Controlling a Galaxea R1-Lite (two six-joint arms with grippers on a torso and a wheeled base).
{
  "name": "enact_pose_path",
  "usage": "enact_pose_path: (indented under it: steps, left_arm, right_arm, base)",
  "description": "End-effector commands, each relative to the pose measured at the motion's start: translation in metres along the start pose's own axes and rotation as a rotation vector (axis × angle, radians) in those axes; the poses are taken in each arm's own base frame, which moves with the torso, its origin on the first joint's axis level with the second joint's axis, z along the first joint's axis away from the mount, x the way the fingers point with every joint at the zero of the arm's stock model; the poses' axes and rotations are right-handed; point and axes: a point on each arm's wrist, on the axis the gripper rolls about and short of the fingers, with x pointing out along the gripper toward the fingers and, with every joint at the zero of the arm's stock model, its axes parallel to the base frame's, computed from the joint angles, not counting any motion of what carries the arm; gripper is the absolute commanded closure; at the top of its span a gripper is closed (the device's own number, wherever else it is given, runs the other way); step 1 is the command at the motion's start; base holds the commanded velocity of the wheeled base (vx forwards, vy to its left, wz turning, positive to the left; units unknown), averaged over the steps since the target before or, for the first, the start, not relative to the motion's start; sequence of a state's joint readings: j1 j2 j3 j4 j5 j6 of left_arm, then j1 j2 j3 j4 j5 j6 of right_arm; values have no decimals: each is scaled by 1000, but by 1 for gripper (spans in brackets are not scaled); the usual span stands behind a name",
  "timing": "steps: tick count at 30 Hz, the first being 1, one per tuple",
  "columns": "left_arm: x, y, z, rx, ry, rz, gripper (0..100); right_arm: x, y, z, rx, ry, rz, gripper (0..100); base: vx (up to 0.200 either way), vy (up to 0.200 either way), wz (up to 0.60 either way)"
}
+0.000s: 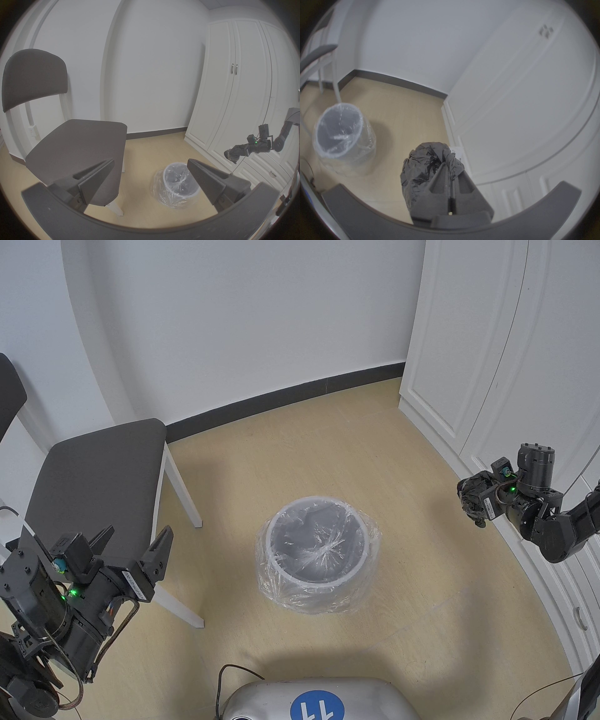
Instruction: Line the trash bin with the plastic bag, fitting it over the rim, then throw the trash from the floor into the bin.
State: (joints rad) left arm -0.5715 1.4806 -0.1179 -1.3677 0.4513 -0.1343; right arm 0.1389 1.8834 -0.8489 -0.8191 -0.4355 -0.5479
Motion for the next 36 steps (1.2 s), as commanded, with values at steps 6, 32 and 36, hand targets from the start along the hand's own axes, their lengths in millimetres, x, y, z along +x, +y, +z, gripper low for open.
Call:
enact_pose_path:
  steps: [6,32,36]
  left_arm:
    - [0,0,-1,-2,4,1,0]
    - [-11,-7,-11,15,51,-62,0]
    - [-11,-7,-12,17,58,-61,0]
  right_arm:
    - [-3,-4,5,-530,-327,-67,100]
    - [24,121,59,-1073,-968,-112,100]
    - [14,141,65,-1075,-1014,-95,100]
  base:
    - [0,0,0]
    - [0,0,0]
    - [0,0,0]
